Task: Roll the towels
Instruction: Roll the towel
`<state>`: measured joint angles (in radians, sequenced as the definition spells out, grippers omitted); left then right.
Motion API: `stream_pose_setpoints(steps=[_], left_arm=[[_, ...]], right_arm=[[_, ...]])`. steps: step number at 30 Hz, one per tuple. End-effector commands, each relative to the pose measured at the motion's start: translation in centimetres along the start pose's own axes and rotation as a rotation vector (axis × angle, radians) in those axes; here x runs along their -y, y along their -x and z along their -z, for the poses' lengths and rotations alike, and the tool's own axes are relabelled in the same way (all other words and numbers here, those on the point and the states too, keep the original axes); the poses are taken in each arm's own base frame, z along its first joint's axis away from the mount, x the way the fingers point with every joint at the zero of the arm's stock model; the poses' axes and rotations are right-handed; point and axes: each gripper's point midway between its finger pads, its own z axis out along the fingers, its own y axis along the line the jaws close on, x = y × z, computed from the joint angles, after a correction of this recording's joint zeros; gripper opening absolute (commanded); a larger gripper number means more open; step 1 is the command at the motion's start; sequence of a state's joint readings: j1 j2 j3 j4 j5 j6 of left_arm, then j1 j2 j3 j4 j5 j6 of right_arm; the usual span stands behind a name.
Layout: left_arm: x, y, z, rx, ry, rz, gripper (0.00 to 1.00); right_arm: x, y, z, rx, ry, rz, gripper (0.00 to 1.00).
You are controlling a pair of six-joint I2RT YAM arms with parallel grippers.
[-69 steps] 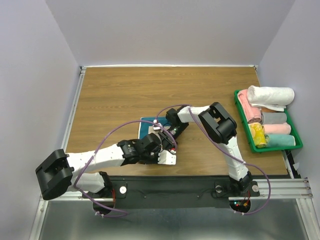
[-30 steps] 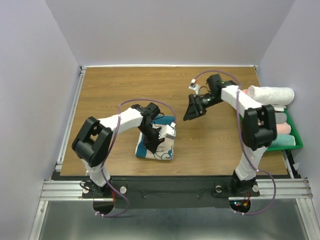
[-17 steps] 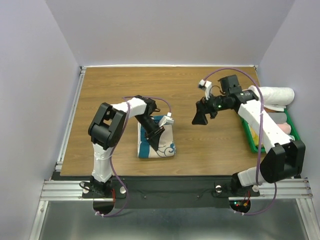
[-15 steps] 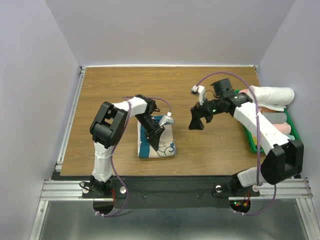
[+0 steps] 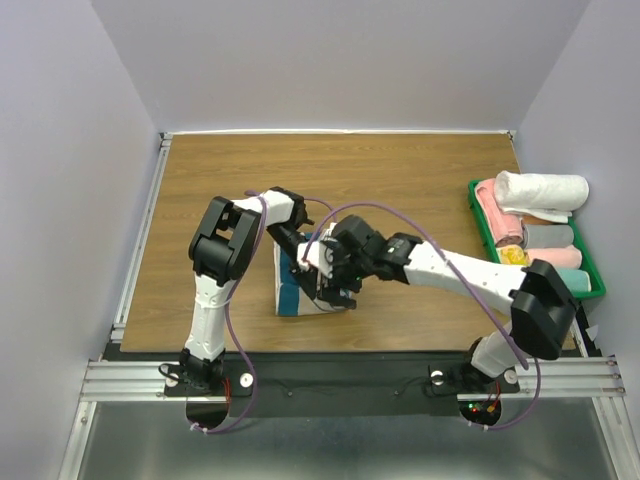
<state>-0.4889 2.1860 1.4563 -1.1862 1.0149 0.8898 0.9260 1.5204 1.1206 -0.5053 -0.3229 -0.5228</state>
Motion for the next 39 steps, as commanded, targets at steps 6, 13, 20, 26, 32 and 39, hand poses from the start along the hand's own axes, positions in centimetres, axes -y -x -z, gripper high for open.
stream_pose_setpoints(steps=[6,13,20,26,32,39], left_arm=[[-7.3,-1.6,0.4,-0.132,0.180,-0.161,0.09],[-7.1,-0.8,1.6,-0.089,0.194,-0.175,0.16],[-4.6,0.2,5.7,-0.017,0.279,-0.213,0.27],[-3.5,0.2,10.8,0.082,0.391,-0.208,0.29],[-2.8,0.8,12.7,0.177,0.399,-0.220,0.29],[-3.2,2.4,15.8,0.310,0.506,-0.190,0.39]], right_arm=[[-1.1,-1.1,-5.7,-0.033,-0.025,0.205,0.84],[-3.4,-5.5,-7.8,-0.115,0.065,0.184,0.38],[-5.0,-8.0,-8.1,-0.161,0.120,0.133,0.01],[-5.3,-8.0,-8.2,-0.181,0.145,0.114,0.01],[-5.2,-8.1,-8.7,-0.211,0.164,0.111,0.01],[-5.4,-8.4,-9.1,-0.239,0.186,0.103,0.01]])
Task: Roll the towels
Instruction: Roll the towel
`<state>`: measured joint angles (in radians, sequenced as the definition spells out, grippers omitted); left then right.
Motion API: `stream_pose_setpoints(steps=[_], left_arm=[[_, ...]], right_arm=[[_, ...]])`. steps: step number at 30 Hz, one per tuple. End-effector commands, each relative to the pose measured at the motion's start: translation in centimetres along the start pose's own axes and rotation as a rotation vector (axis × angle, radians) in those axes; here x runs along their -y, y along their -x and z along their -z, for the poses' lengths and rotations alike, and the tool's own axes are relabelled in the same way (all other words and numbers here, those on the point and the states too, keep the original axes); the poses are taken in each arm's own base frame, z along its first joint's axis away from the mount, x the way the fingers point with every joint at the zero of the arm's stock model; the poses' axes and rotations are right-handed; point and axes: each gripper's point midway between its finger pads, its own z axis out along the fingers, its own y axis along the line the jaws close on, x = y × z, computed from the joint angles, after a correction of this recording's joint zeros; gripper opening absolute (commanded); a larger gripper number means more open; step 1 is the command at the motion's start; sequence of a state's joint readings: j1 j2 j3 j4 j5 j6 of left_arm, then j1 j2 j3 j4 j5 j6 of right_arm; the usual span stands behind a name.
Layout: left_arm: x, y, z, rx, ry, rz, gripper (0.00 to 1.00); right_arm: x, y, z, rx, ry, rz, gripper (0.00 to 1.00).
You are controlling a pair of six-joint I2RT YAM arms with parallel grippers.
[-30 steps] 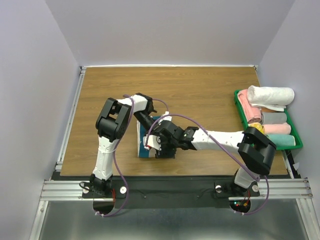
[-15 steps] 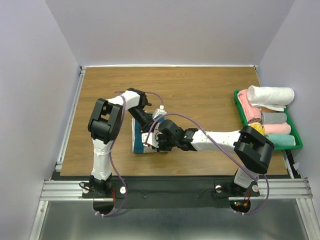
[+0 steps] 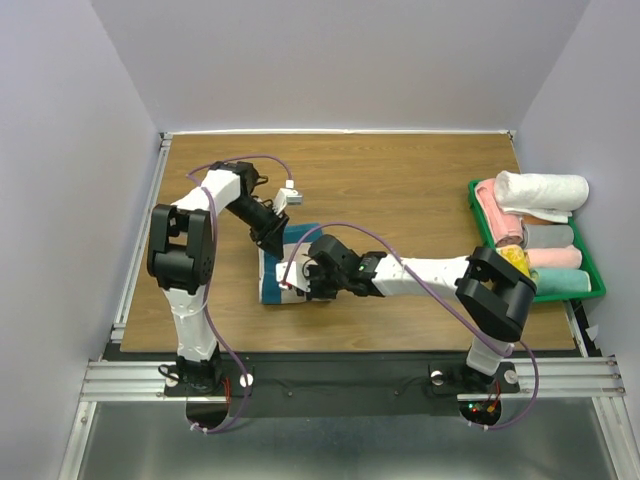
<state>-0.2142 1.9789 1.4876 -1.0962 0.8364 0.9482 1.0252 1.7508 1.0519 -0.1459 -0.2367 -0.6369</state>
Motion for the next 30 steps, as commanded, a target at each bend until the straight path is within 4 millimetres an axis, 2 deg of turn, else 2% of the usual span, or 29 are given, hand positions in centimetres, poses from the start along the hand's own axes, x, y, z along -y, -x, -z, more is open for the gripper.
stream_pose_setpoints(steps=[1,3,6,10,13,16,17,18,19,21,22,23,24,27,30], left_arm=[[-2.1,3.1,3.2,0.136,0.171,-0.007,0.39],[-4.2,3.0,3.3,0.131,0.253,0.029,0.37],[-6.0,2.6,2.6,0.130,0.314,0.110,0.30],[-7.9,2.1,0.0,0.098,0.354,0.148,0.23],[-8.3,2.5,-2.6,0.065,0.363,0.150,0.22],[-7.9,3.8,-5.6,0.052,0.323,0.150,0.20],[-8.3,4.1,-5.8,0.056,0.324,0.160,0.20],[-8.1,5.6,-6.6,0.069,0.316,0.144,0.20],[-8.3,5.5,-7.9,0.052,0.297,0.151,0.20],[-7.8,7.1,-9.4,0.062,0.261,0.136,0.20],[-8.2,8.4,-9.9,0.082,0.257,0.147,0.20],[-8.0,9.2,-10.3,0.097,0.233,0.146,0.20],[-8.1,10.9,-10.1,0.123,0.231,0.128,0.20],[-8.7,12.6,-10.2,0.158,0.230,0.141,0.20],[-9.5,13.1,-9.4,0.172,0.279,0.142,0.20]], right_arm=[[-7.1,-6.8,0.1,-0.244,0.251,-0.096,0.01],[-7.1,-6.9,0.2,-0.254,0.251,-0.099,0.01],[-7.3,-7.0,0.4,-0.266,0.260,-0.108,0.01],[-7.8,-7.2,0.7,-0.283,0.283,-0.125,0.01],[-8.2,-7.7,1.0,-0.303,0.294,-0.137,0.01],[-8.5,-8.3,1.5,-0.322,0.294,-0.142,0.01],[-8.7,-8.6,1.7,-0.330,0.296,-0.143,0.01],[-8.6,-8.6,2.1,-0.332,0.286,-0.140,0.01],[-8.9,-9.3,2.4,-0.348,0.290,-0.140,0.01],[-8.7,-10.1,3.0,-0.360,0.280,-0.145,0.01],[-8.5,-11.1,3.7,-0.379,0.272,-0.160,0.01],[-8.2,-11.4,4.0,-0.381,0.264,-0.163,0.01],[-8.1,-12.0,4.5,-0.393,0.261,-0.169,0.01],[-6.8,-13.0,5.7,-0.388,0.255,-0.230,0.01],[-6.2,-12.6,6.0,-0.366,0.279,-0.247,0.01]])
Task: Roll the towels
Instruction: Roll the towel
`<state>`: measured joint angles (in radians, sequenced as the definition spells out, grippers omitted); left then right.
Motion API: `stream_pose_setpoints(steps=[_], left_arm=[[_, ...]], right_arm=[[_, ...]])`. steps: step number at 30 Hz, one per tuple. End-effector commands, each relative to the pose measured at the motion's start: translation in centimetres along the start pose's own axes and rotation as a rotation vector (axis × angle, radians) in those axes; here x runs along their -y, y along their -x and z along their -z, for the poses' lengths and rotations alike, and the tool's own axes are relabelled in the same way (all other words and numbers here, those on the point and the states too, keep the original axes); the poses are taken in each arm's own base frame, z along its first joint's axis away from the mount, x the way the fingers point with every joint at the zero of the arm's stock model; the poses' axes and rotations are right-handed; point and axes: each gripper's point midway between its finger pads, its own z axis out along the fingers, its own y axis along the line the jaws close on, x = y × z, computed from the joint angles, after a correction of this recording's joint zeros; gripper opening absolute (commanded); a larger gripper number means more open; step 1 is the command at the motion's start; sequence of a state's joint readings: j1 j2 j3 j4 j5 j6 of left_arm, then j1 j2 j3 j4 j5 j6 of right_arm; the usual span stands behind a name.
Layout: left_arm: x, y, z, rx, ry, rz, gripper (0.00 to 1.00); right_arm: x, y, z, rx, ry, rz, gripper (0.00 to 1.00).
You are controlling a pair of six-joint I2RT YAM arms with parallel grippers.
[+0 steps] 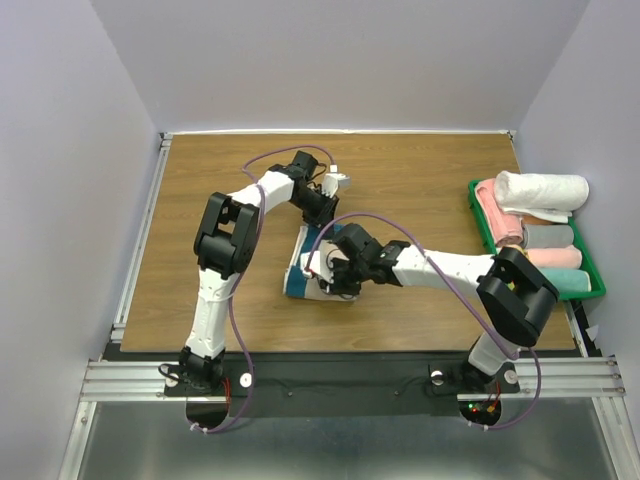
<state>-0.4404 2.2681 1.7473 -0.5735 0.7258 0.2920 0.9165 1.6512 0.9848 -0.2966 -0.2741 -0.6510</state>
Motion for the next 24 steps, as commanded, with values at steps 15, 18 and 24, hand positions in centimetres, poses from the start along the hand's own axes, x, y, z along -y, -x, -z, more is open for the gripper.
stream_pose_setpoints(steps=[15,18,24], left_arm=[[-1.5,6.0,10.4,0.368,0.077,-0.063,0.45],[0.0,6.9,14.2,0.441,0.042,-0.092,0.66],[1.6,5.7,20.1,0.494,0.150,-0.231,0.93]], right_arm=[[-7.5,-6.9,1.6,-0.260,0.537,-0.305,0.01],[-7.6,-6.9,1.2,-0.260,0.574,-0.358,0.01],[-7.3,-6.0,0.9,-0.230,0.654,-0.481,0.01]])
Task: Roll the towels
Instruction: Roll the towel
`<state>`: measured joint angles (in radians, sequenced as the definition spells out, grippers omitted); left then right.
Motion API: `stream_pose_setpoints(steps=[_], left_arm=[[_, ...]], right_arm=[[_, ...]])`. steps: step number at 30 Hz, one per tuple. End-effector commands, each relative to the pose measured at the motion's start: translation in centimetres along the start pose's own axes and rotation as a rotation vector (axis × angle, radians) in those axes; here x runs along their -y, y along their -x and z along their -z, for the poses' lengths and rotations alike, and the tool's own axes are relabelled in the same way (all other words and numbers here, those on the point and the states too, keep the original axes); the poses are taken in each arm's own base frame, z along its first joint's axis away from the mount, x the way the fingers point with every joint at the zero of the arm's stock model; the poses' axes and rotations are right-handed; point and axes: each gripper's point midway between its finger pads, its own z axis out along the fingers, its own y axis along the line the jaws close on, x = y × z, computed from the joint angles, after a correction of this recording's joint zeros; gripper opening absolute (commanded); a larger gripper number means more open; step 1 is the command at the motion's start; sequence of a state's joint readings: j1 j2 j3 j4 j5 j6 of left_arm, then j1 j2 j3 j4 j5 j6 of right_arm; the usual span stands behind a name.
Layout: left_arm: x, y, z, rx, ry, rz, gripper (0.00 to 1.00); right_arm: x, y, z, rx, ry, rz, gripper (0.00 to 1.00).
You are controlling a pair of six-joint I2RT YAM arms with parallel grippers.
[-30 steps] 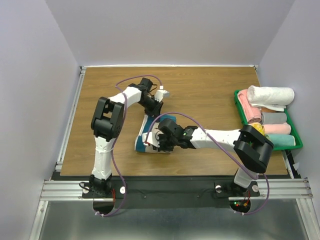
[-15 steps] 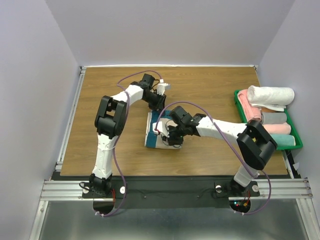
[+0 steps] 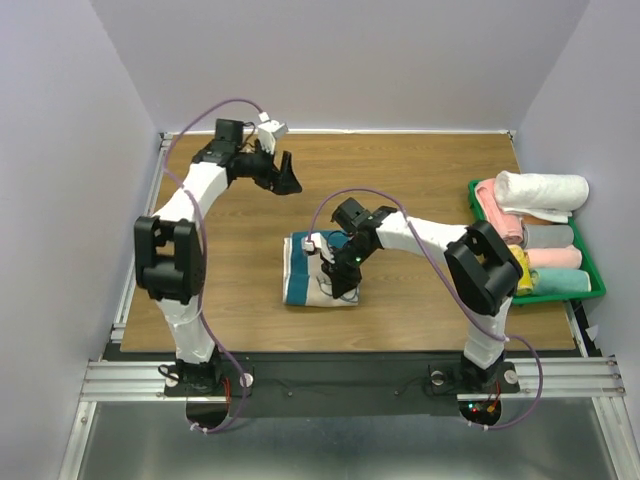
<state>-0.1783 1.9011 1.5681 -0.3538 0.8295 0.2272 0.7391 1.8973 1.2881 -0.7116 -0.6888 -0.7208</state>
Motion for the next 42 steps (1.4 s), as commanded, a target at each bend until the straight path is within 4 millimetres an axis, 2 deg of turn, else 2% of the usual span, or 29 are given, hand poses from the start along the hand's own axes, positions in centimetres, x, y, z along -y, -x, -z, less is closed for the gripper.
stream_pose_setpoints(steps=[1,3,5,6,7,9,10,11,12,13,14,15,16,19,20,27,31,39,42], left_arm=[[4.4,2.6,5.7,0.110,0.014,-0.248,0.94],[4.5,1.2,7.0,0.119,0.075,-0.299,0.95],[5.8,-1.5,8.4,0.141,0.086,-0.325,0.99],[6.6,-2.4,8.6,0.142,0.068,-0.335,0.99],[7.9,-4.6,9.0,0.126,0.040,-0.358,0.99],[9.6,-6.4,9.4,0.115,0.005,-0.406,0.99],[11.0,-8.7,8.6,0.066,-0.027,-0.427,0.99],[12.2,-8.9,9.0,0.063,-0.020,-0.554,0.99],[12.0,-10.0,8.9,0.010,0.027,-0.614,0.99],[14.5,-12.5,8.1,-0.055,-0.036,-0.738,0.99],[15.0,-13.6,7.8,-0.087,-0.036,-0.785,0.99],[14.6,-15.8,7.4,-0.154,-0.012,-0.821,0.99],[16.1,-16.9,6.8,-0.176,-0.050,-0.886,0.99],[16.4,-19.1,6.3,-0.250,-0.033,-0.983,0.99],[17.4,-20.0,5.8,-0.267,-0.067,-1.023,0.99],[19.1,-22.0,3.4,-0.318,-0.077,-1.133,0.99],[18.1,-23.2,2.0,-0.350,-0.011,-1.174,0.99],[16.8,-24.8,0.9,-0.380,0.091,-1.277,0.99],[16.3,-25.4,0.4,-0.403,0.114,-1.288,0.93]], right_arm=[[-5.1,-6.5,-1.5,-0.199,0.242,-0.317,0.01],[-4.9,-6.3,-1.6,-0.187,0.266,-0.343,0.01],[-4.4,-6.2,-1.8,-0.189,0.285,-0.382,0.01],[-4.2,-6.1,-1.9,-0.186,0.290,-0.395,0.01],[-3.9,-6.0,-2.1,-0.181,0.301,-0.417,0.01],[-3.7,-5.8,-2.2,-0.181,0.314,-0.448,0.01],[-3.7,-5.6,-2.3,-0.180,0.320,-0.456,0.01],[-3.5,-5.5,-2.4,-0.182,0.326,-0.479,0.01],[-3.4,-5.2,-2.4,-0.178,0.329,-0.485,0.02],[-3.4,-5.2,-2.6,-0.179,0.338,-0.500,0.04],[-3.1,-4.8,-2.6,-0.175,0.334,-0.507,0.05],[-3.0,-4.7,-2.6,-0.173,0.335,-0.515,0.05],[-2.9,-4.7,-2.7,-0.175,0.336,-0.521,0.06],[-2.5,-4.3,-2.9,-0.167,0.342,-0.547,0.09],[-2.4,-4.2,-2.9,-0.163,0.343,-0.564,0.10],[-1.2,-4.0,-3.3,-0.143,0.358,-0.629,0.11],[-0.7,-4.0,-3.5,-0.146,0.356,-0.638,0.11],[0.3,-5.2,-4.7,-0.166,0.373,-0.686,0.11],[0.5,-5.2,-5.0,-0.164,0.383,-0.697,0.11]])
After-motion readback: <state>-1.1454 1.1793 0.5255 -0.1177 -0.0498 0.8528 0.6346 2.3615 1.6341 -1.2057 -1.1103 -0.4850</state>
